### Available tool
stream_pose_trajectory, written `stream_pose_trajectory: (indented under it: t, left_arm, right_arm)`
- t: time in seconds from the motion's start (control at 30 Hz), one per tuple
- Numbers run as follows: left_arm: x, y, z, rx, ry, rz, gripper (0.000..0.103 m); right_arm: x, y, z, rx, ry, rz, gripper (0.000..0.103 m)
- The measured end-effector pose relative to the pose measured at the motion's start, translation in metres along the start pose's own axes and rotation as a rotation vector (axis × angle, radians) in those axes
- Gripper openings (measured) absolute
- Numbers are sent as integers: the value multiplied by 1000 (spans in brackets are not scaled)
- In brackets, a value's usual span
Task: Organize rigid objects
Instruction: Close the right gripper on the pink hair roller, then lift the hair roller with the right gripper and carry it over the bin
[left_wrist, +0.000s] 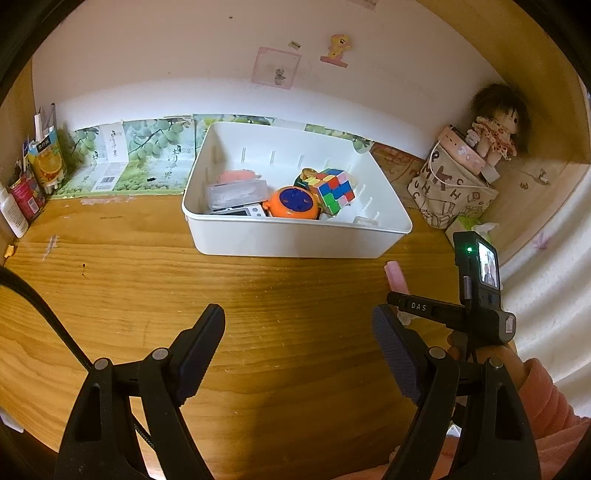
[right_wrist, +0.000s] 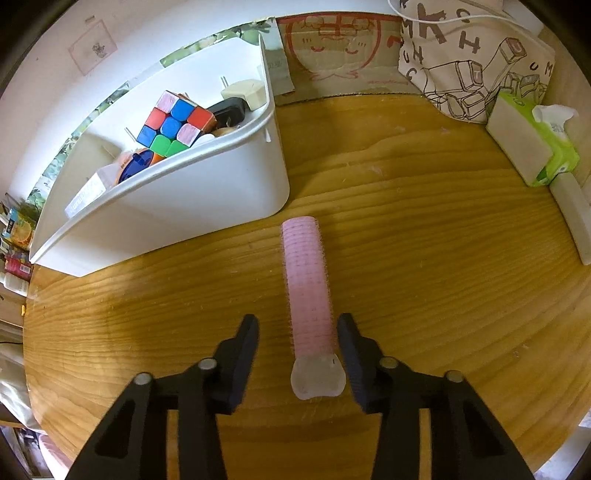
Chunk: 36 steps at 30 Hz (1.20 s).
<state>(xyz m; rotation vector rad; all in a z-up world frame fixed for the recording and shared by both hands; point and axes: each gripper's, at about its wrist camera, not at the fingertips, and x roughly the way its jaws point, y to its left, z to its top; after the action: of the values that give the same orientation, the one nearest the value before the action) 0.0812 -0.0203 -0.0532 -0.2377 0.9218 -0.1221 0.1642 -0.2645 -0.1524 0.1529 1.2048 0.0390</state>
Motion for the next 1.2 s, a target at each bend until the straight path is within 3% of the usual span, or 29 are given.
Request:
stream_pose_trajectory:
  t: [0.17,0.3,0.53,0.9,1.2]
  left_arm:
    - [-1,-1,0,2,-1,0,84]
    - [-2,-2,-1,-1,-1,-3,84]
    - [-6,-5,-5,-9,-15,-21,84]
    - [-5,-21,-11,8,-3,-50,84]
    - [0,-27,-15,2,14,-57,84]
  right_arm:
    - [4,-2,-1,2,6,26,28]
    - [6,-1,-1,-2,9,40,25]
    - [2,-4,-7,-7,22,65,24]
    - [-23,-31,-14,19,8,29,24]
    - [-62,-46,8,0,-77,-28,24]
